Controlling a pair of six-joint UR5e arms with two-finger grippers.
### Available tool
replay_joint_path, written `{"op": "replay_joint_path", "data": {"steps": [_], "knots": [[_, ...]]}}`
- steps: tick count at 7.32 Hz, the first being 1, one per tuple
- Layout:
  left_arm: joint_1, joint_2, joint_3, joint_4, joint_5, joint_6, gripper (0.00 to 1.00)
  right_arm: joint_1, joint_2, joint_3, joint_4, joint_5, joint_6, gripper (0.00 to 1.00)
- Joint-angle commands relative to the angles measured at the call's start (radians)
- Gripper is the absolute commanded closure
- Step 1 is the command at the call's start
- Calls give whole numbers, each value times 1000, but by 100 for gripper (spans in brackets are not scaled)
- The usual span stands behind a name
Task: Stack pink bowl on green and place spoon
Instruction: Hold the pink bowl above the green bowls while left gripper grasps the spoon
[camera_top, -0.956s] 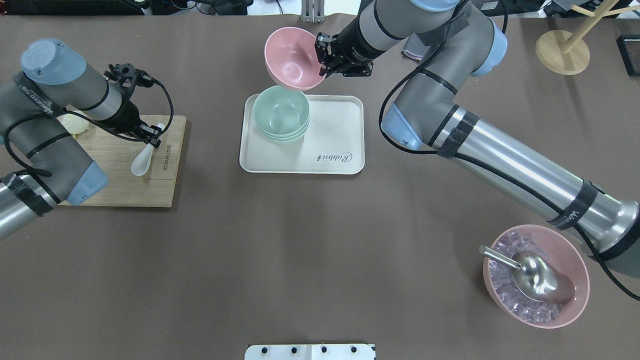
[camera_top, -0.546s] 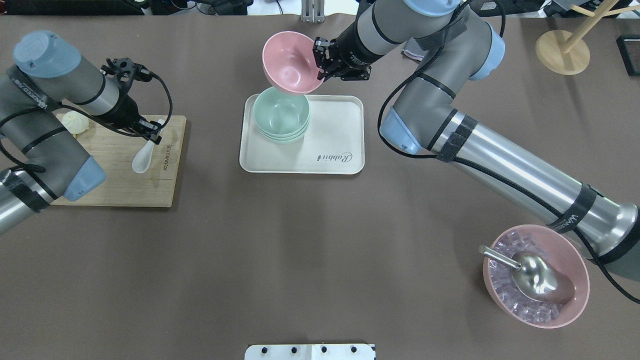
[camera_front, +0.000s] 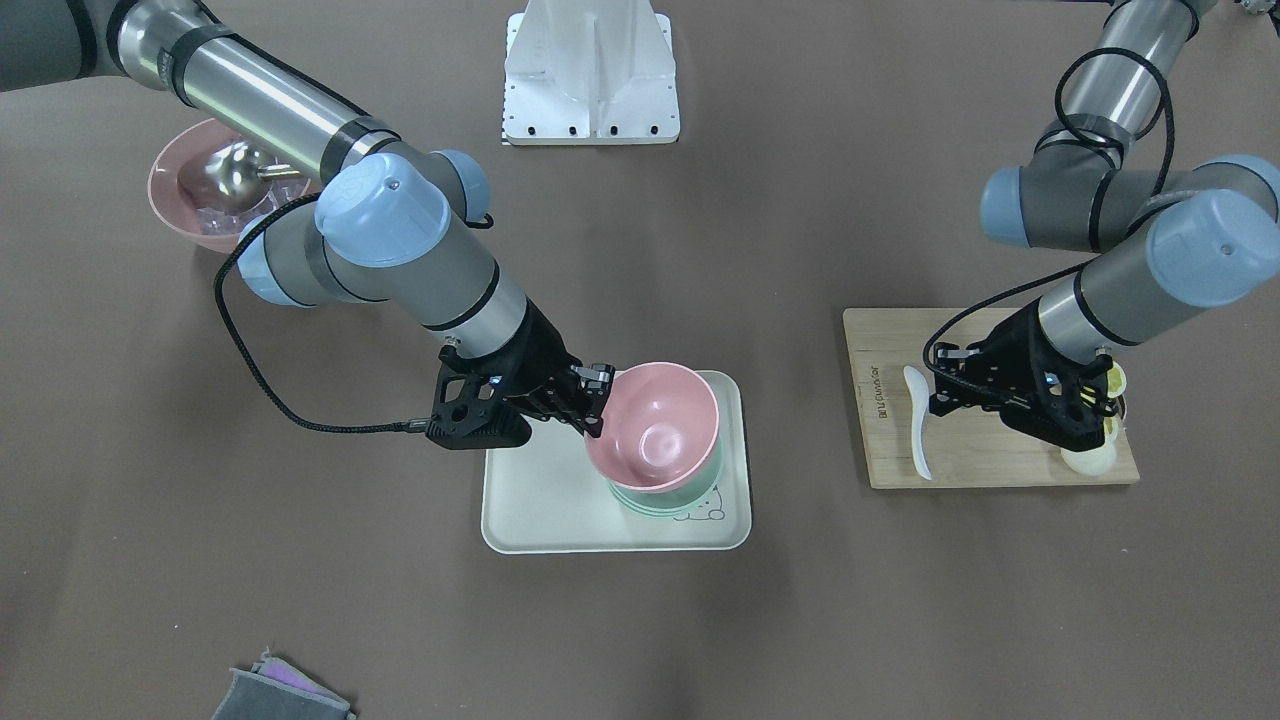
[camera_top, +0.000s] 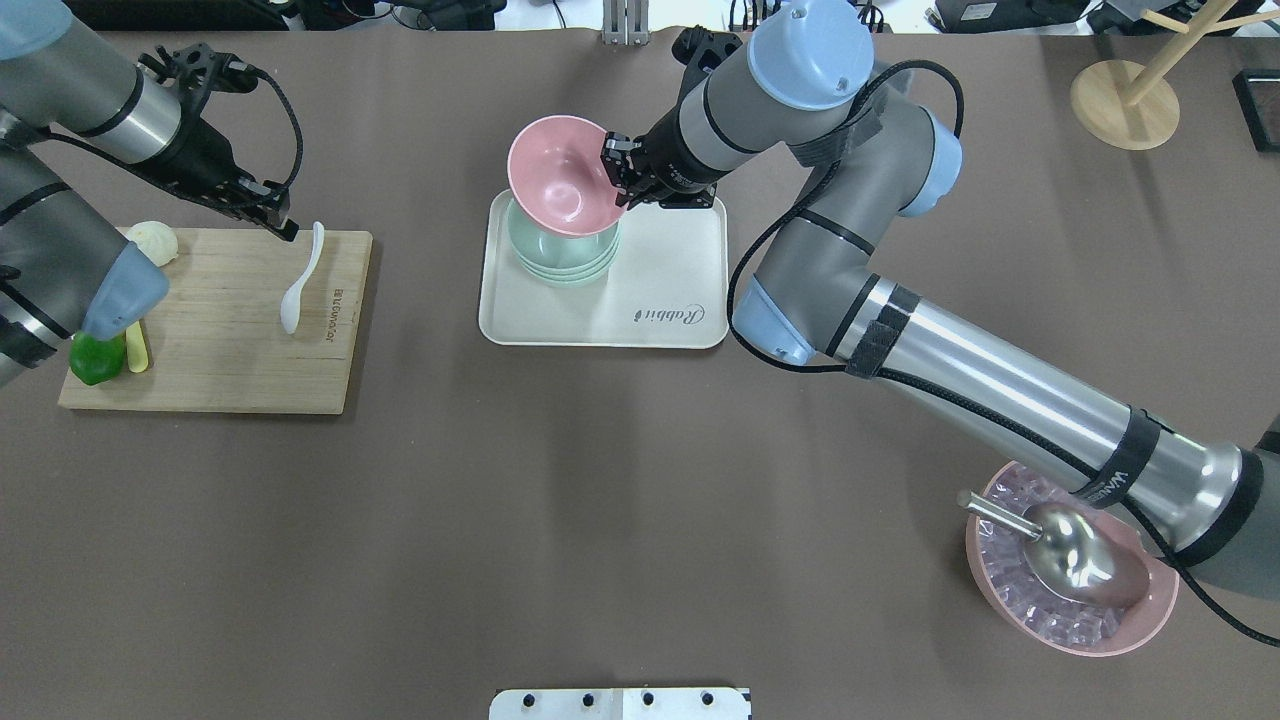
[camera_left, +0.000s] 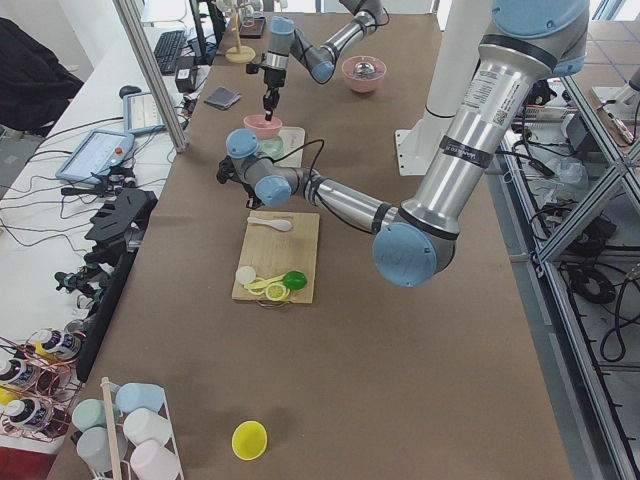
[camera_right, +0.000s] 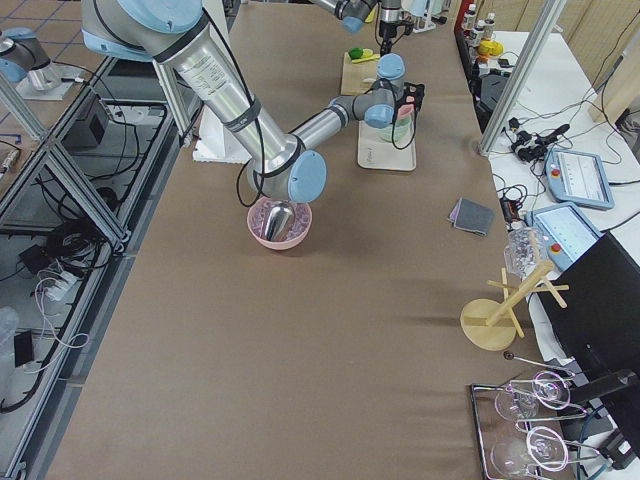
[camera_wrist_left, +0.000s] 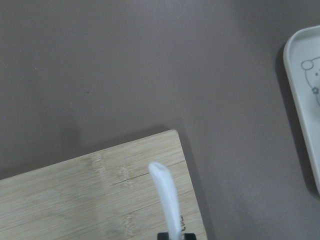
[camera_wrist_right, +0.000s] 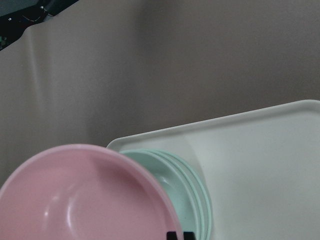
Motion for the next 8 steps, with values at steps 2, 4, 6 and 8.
{"op": "replay_joint_path", "data": {"steps": [2, 4, 6, 8], "knots": [[-5, -3, 3, 0, -6, 0, 100, -17, 1, -5, 3, -19, 0, 100], [-5, -2, 6, 0, -4, -1, 100, -17, 4, -5, 1, -30, 0, 100], [-5, -2, 6, 0, -4, -1, 100, -17, 4, -5, 1, -30, 0, 100], [-5, -2, 6, 0, -4, -1, 100, -17, 4, -5, 3, -30, 0, 100]]}}
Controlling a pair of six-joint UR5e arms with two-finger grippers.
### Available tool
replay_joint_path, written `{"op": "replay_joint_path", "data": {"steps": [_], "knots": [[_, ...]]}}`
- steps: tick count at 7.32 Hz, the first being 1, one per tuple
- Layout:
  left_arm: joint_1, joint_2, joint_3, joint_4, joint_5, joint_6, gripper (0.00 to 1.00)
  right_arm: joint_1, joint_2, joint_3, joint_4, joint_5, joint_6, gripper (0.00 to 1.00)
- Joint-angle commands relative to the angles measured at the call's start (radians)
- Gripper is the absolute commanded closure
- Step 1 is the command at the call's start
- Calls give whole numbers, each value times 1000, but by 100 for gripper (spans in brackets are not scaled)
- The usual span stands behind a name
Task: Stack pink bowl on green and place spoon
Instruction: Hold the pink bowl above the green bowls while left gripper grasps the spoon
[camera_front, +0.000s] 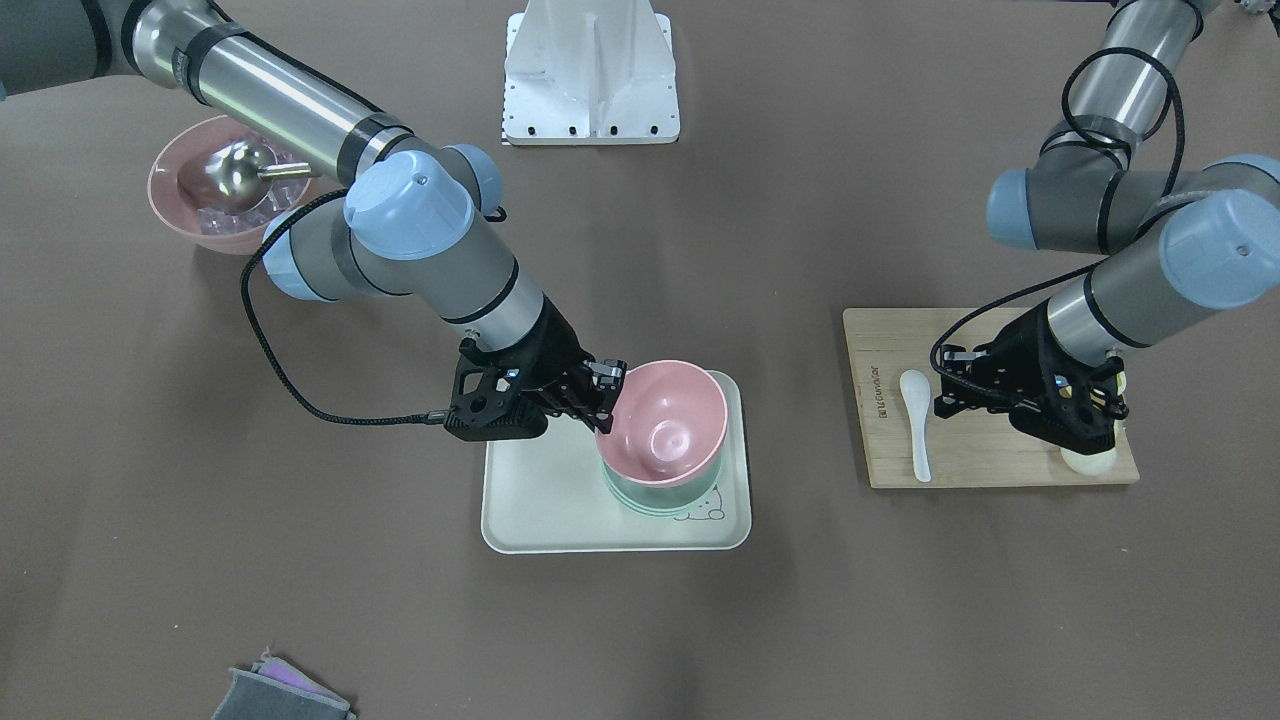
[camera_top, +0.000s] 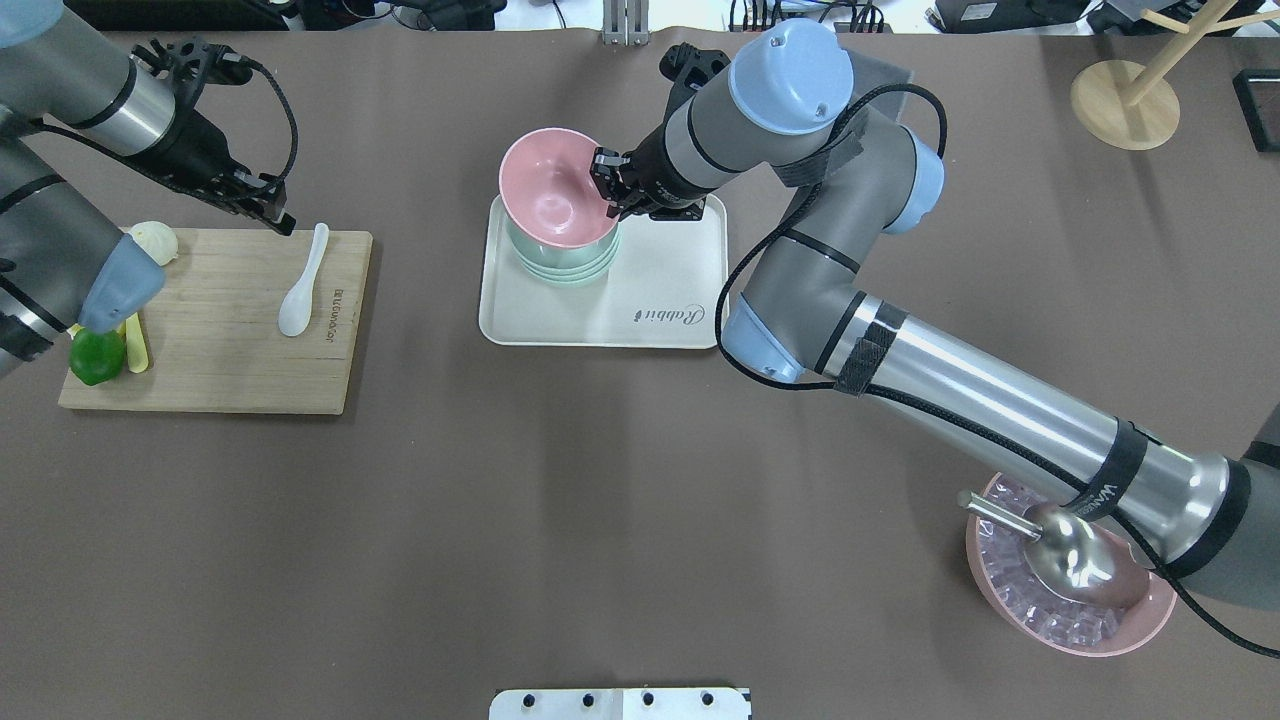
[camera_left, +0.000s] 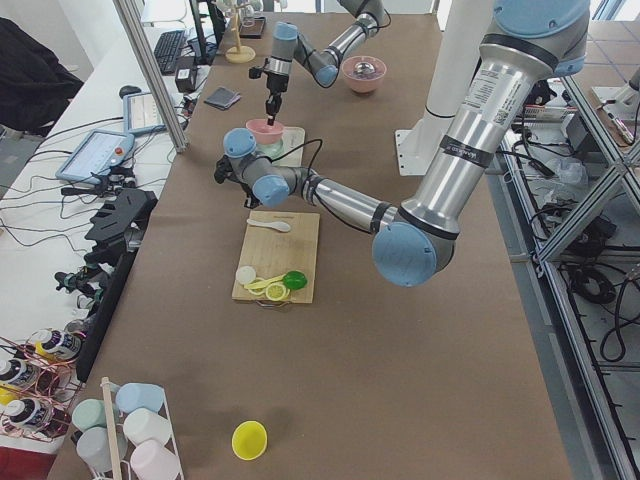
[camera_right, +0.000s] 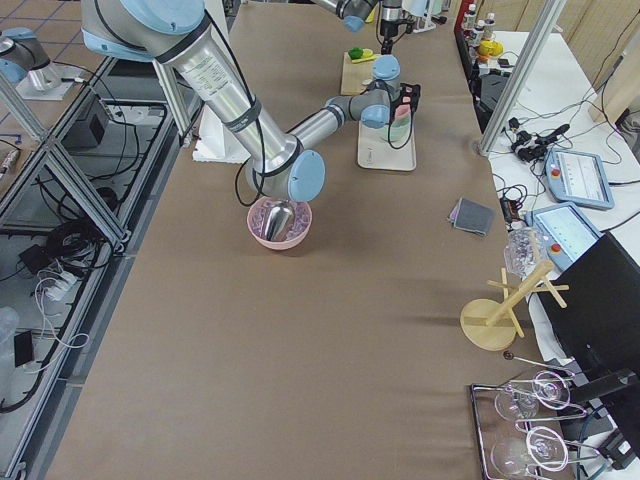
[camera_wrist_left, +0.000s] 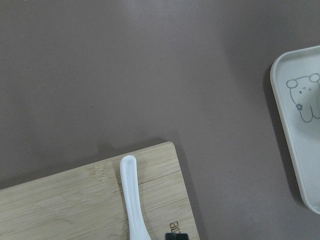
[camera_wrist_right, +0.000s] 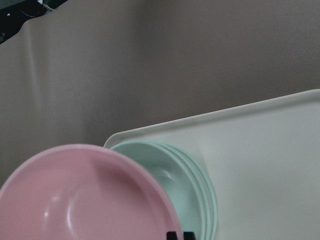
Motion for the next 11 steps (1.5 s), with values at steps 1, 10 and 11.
{"op": "replay_joint_path", "data": {"steps": [1, 10, 11], "knots": [[0, 0, 0, 0, 0, 1, 100, 0, 0, 0, 1, 0, 0, 100], [59, -1, 18, -2, 143, -4, 26, 2, 0, 2, 3, 0, 0, 100], [98, -1, 28, -2, 194, -17, 26, 2, 0, 2, 3, 0, 0, 100]]}}
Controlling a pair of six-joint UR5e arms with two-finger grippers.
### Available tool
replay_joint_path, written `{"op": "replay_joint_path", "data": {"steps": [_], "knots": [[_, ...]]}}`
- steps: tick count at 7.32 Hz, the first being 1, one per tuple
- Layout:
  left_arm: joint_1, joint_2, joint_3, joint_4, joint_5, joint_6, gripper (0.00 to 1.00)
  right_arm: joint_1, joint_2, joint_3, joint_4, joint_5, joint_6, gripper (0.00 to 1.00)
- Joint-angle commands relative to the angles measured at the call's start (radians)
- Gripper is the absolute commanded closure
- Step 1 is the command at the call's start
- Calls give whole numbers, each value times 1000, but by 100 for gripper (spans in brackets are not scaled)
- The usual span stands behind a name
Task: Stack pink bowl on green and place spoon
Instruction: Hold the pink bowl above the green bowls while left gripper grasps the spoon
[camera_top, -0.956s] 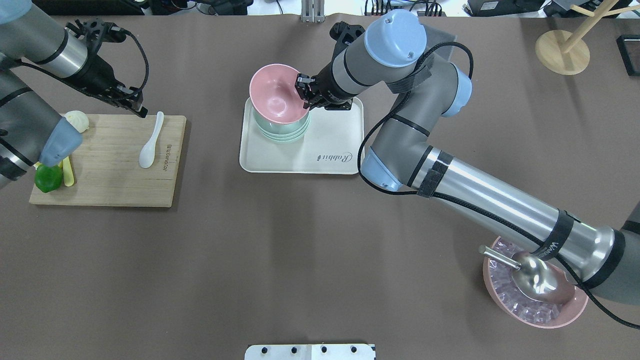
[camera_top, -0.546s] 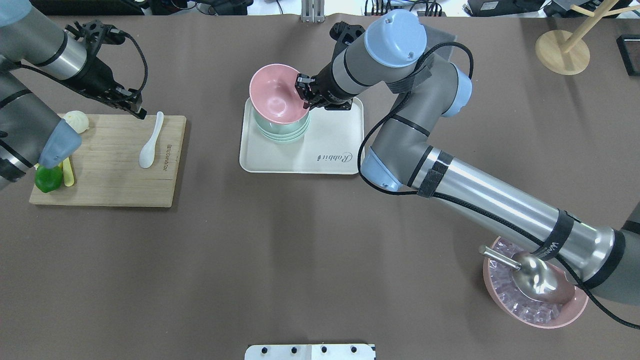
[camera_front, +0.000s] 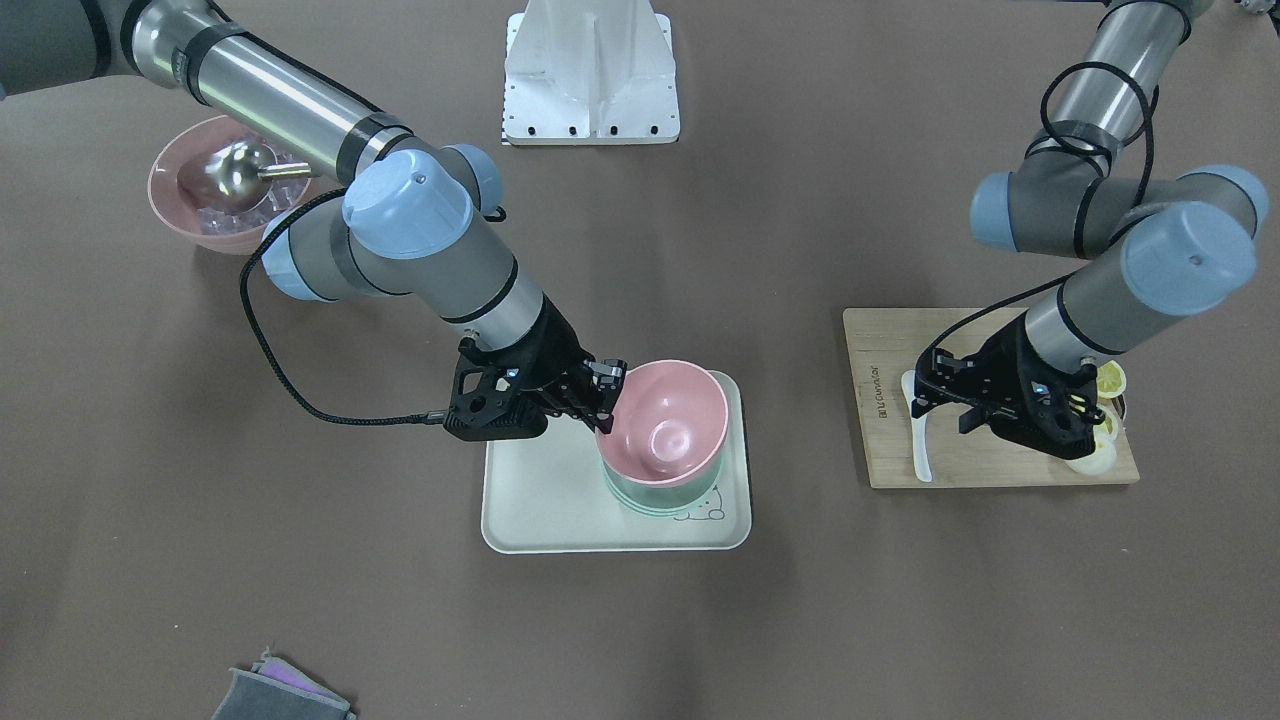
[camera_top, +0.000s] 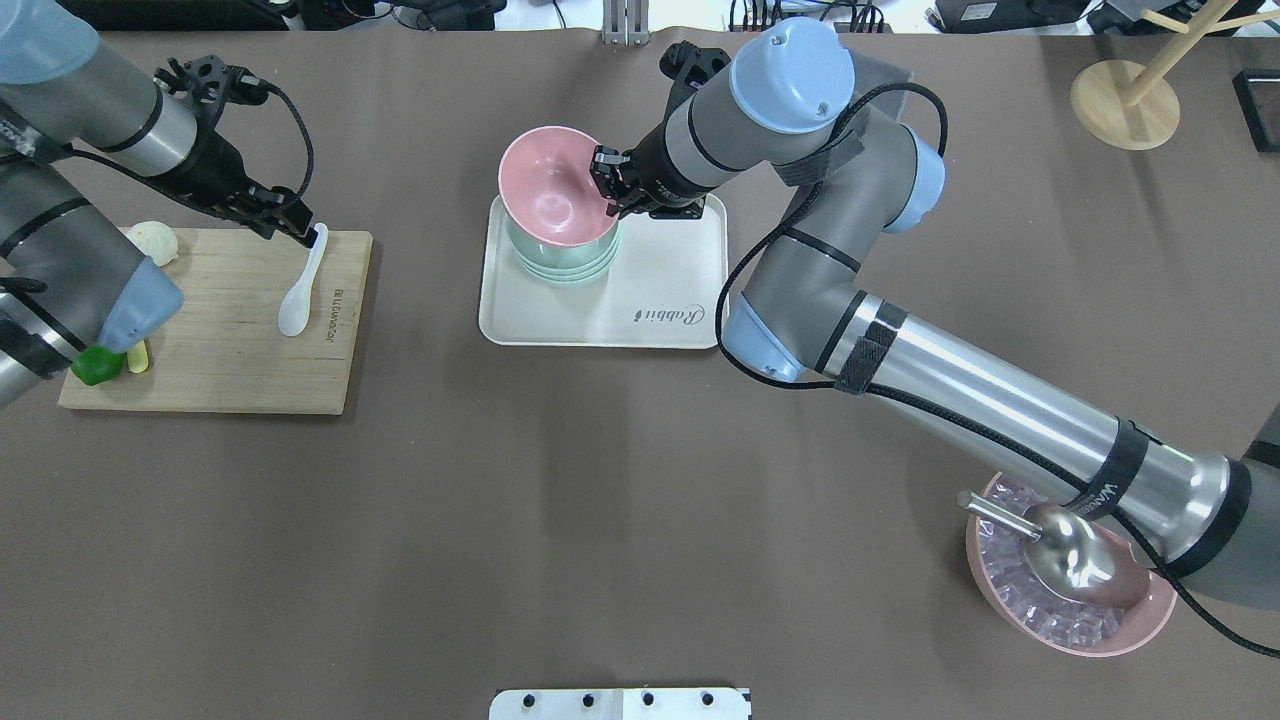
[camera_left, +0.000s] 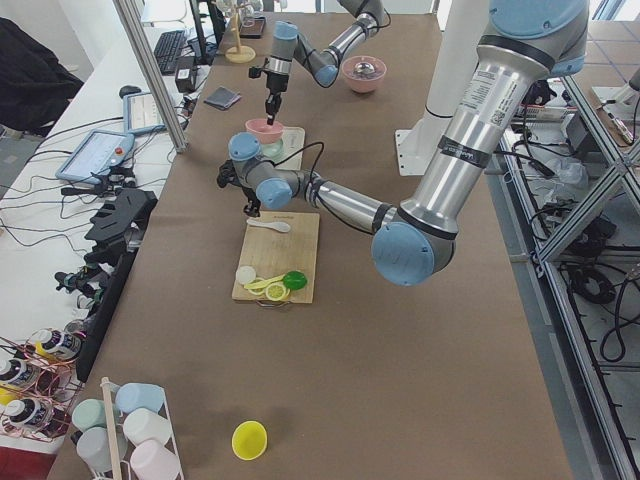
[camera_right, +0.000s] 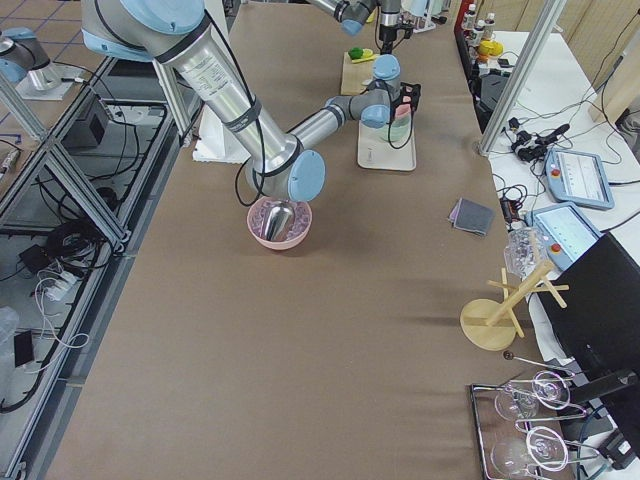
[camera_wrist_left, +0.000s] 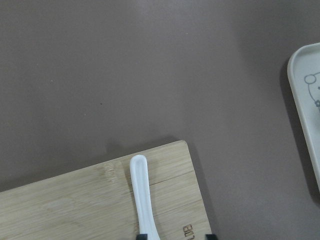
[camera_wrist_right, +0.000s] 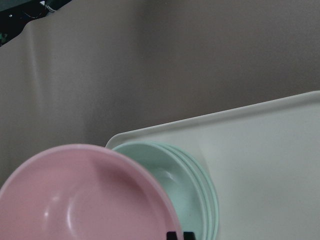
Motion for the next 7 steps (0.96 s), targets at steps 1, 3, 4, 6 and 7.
{"op": "replay_joint_path", "data": {"steps": [1, 3, 4, 6, 7], "knots": [[66, -2, 17, 1, 76, -53, 26, 0, 0, 0, 0, 0, 0, 100], [69, 12, 17, 0, 82, -52, 27, 0, 2, 0, 0, 0, 0, 100], [71, 23, 17, -2, 82, -49, 28, 0, 0, 0, 0, 0, 0, 100], [69, 24, 18, 0, 84, -49, 29, 0, 0, 0, 0, 0, 0, 100], [71, 24, 17, 0, 82, -49, 30, 0, 0, 0, 0, 0, 0, 100]]}}
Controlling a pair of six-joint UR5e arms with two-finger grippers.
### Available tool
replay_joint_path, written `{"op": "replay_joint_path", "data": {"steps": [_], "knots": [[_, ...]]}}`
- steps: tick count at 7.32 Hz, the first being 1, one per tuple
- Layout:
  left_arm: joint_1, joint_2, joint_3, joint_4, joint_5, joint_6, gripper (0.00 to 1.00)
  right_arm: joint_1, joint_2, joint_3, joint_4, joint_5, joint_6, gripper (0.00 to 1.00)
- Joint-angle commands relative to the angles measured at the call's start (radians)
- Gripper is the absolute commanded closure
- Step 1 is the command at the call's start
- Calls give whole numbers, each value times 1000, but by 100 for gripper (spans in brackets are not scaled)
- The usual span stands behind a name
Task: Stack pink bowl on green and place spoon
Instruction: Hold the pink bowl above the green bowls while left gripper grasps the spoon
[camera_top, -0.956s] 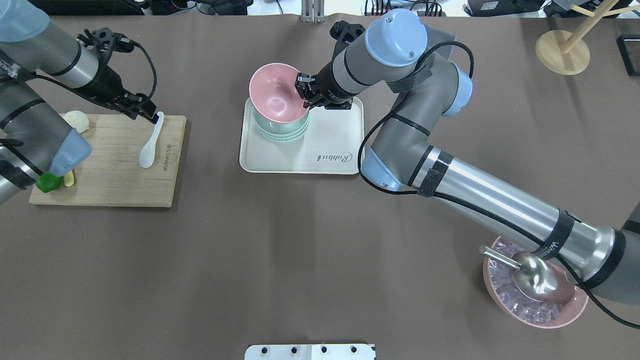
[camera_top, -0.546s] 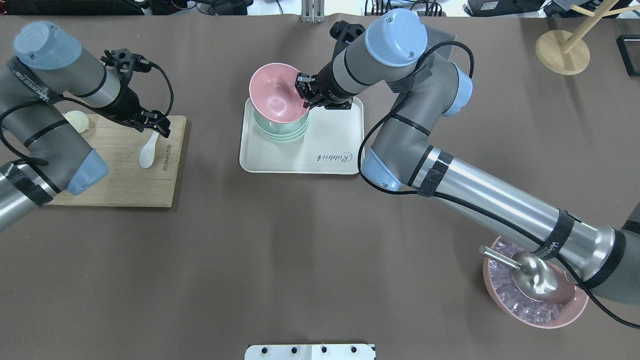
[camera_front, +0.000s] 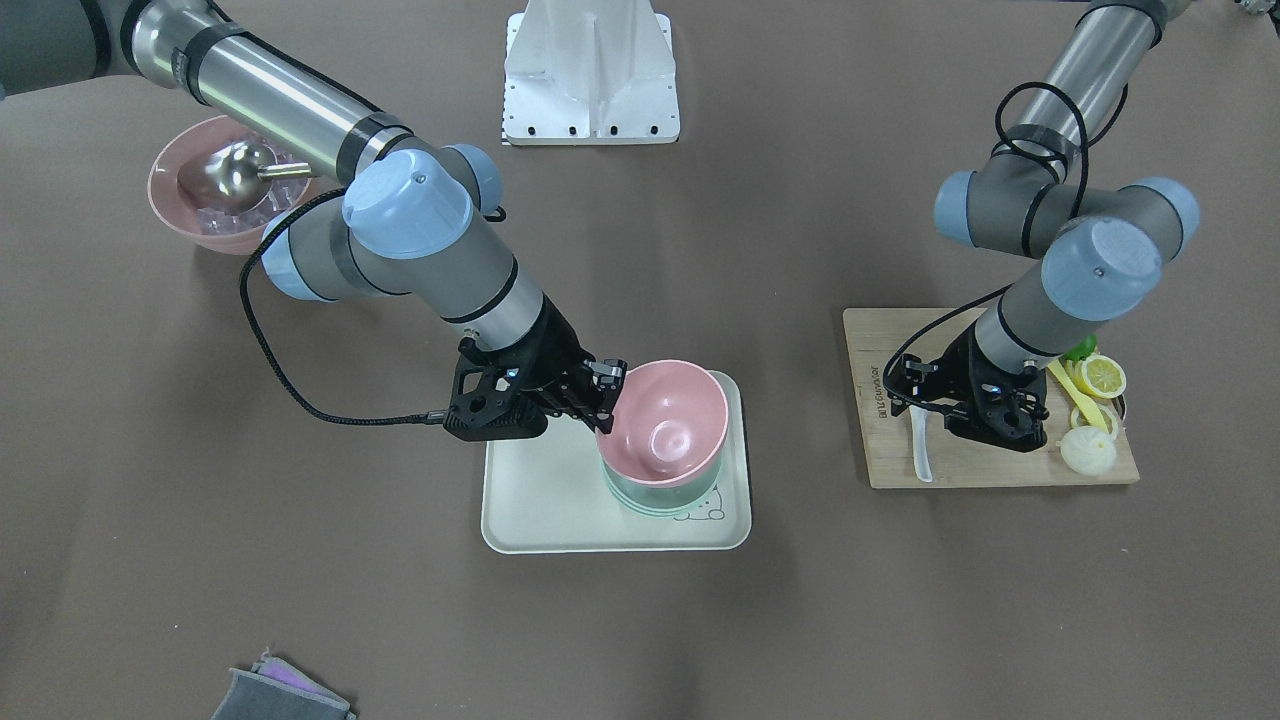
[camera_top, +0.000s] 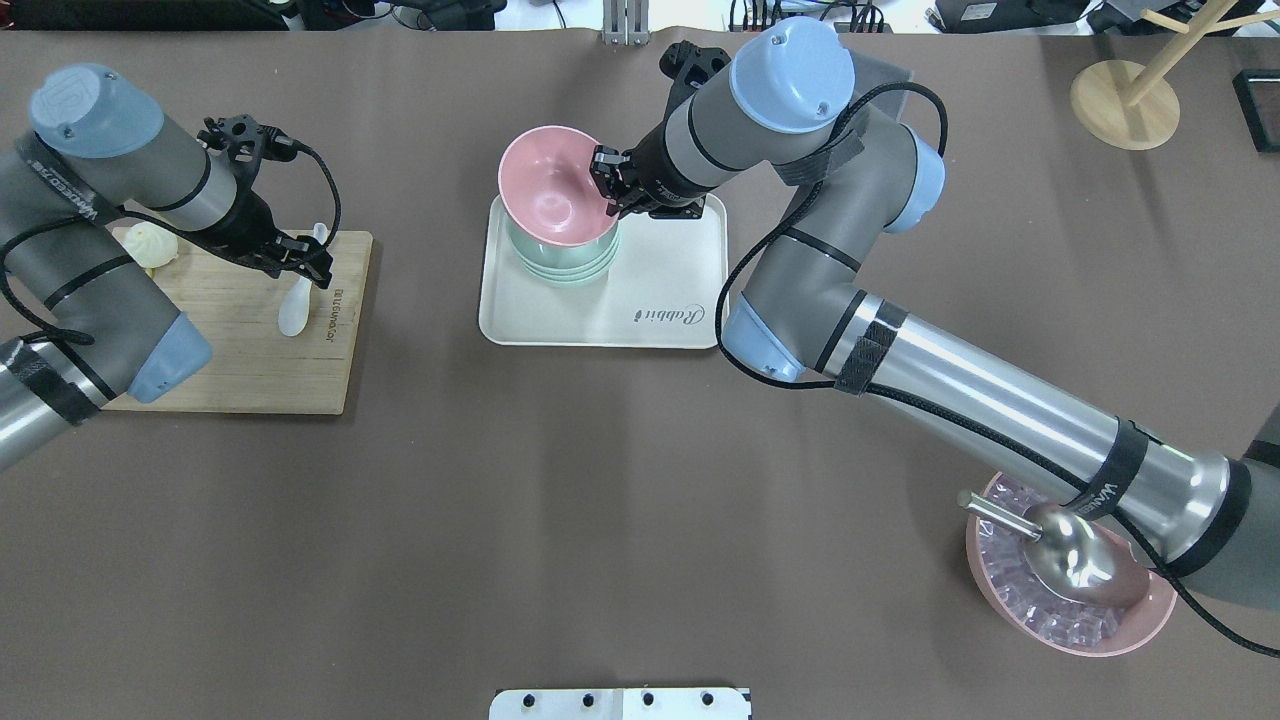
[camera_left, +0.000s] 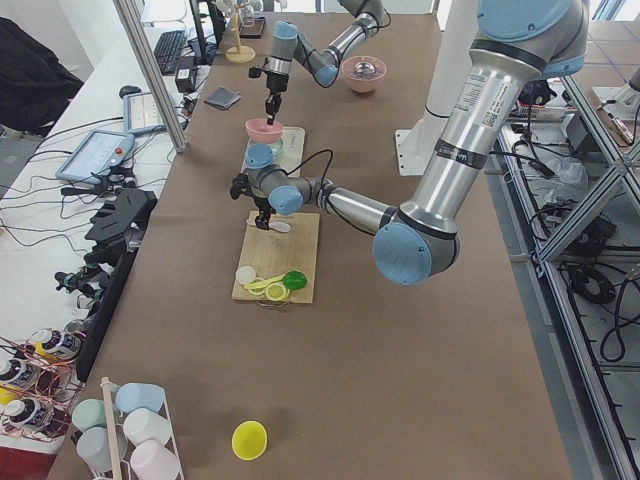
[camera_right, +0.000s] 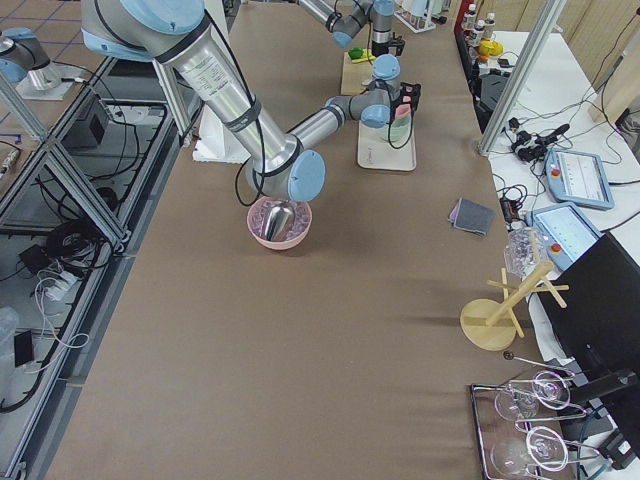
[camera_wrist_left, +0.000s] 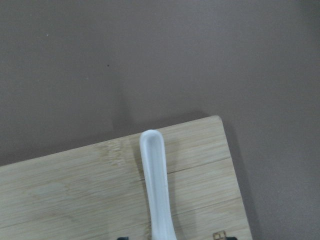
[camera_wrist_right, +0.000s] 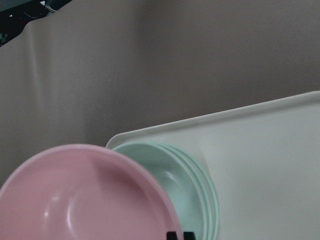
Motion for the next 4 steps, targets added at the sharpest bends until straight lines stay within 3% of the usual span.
{"op": "replay_joint_path", "data": {"steps": [1, 4], "knots": [[1, 1, 1, 2, -1, 0, 31, 0, 0, 0, 0, 0, -2, 100], [2, 15, -1, 0, 1, 2, 31, 0, 1, 0, 0, 0, 0, 100]]}}
